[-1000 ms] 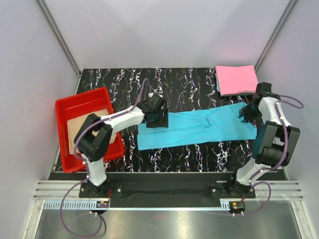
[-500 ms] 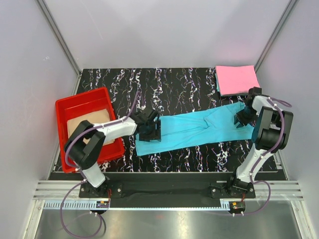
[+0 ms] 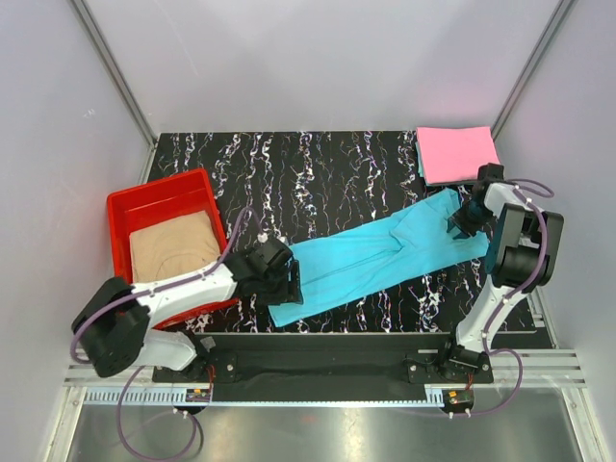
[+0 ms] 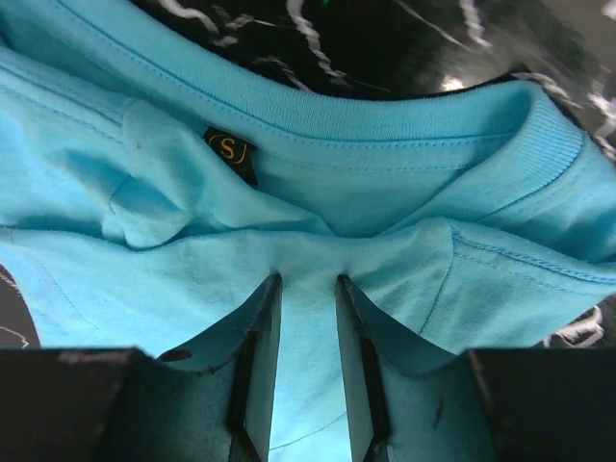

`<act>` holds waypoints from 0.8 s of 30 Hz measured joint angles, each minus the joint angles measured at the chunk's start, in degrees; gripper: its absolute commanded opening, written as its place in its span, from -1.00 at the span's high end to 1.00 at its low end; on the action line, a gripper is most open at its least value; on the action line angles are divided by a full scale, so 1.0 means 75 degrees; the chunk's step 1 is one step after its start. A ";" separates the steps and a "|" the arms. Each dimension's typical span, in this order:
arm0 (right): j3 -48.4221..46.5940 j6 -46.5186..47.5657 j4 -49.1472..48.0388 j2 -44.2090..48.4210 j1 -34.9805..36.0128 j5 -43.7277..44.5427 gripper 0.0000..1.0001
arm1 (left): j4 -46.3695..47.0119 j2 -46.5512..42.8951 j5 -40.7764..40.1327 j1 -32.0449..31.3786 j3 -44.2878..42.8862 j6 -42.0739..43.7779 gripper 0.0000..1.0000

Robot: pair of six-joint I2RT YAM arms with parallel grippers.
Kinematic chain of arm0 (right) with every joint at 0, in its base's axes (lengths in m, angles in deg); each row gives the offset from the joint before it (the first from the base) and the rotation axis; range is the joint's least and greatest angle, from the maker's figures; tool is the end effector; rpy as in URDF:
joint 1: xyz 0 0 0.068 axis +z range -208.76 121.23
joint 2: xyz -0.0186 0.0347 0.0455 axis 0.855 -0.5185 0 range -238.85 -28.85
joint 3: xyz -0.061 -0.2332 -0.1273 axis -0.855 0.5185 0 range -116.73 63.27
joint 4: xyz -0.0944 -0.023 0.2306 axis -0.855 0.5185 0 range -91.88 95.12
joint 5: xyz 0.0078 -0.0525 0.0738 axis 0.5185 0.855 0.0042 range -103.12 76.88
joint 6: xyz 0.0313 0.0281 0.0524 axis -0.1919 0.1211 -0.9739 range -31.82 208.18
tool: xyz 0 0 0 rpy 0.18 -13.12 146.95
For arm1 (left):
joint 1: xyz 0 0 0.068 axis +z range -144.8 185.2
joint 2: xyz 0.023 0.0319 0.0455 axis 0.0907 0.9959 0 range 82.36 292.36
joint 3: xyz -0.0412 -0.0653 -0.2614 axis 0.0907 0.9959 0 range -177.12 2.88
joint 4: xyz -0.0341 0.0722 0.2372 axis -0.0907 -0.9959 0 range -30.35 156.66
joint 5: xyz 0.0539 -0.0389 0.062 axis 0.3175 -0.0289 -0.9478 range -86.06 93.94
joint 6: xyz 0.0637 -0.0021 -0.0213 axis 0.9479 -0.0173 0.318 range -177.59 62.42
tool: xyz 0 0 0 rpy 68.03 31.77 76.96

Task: Fold and stack the t-shirts
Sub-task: Fold the tshirt

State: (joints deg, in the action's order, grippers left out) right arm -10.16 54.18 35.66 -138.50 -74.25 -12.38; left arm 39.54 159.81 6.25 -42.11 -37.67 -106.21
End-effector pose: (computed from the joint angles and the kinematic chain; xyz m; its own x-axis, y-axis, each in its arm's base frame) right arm 0.3543 -0.0989 0.1502 -0.6159 0.7508 -0.2388 0.7415 0.6548 0.1462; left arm 0.1619 -0.1787 0.1644 -0.9629 -0.0618 -0.2626 0.0361 0.9350 -0.3527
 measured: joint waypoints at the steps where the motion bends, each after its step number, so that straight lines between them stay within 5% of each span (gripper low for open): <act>1: -0.0067 0.0052 -0.0047 -0.0061 0.0038 -0.0041 0.25 | -0.0096 -0.0213 -0.0003 -0.0050 0.0041 -0.0073 -0.38; 10: -0.0813 0.0370 -0.0440 -0.0638 0.0306 -0.0370 0.24 | -0.0950 -0.1402 -0.0388 -0.0085 -0.0577 0.0187 -0.46; 18: -0.0991 0.0481 0.0189 -0.0463 0.0338 -0.0233 0.20 | -0.1067 0.0300 -0.0099 -0.0052 -0.2830 0.2381 -0.26; 24: -0.0784 0.0510 0.0562 0.1151 0.0338 -0.0580 0.15 | -0.0944 0.1953 -0.0090 -0.0050 -0.3710 0.4048 -0.13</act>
State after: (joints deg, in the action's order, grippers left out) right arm -16.04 58.01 39.88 -129.86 -71.72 -16.73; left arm 32.46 174.45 5.57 -42.48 -65.50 -75.85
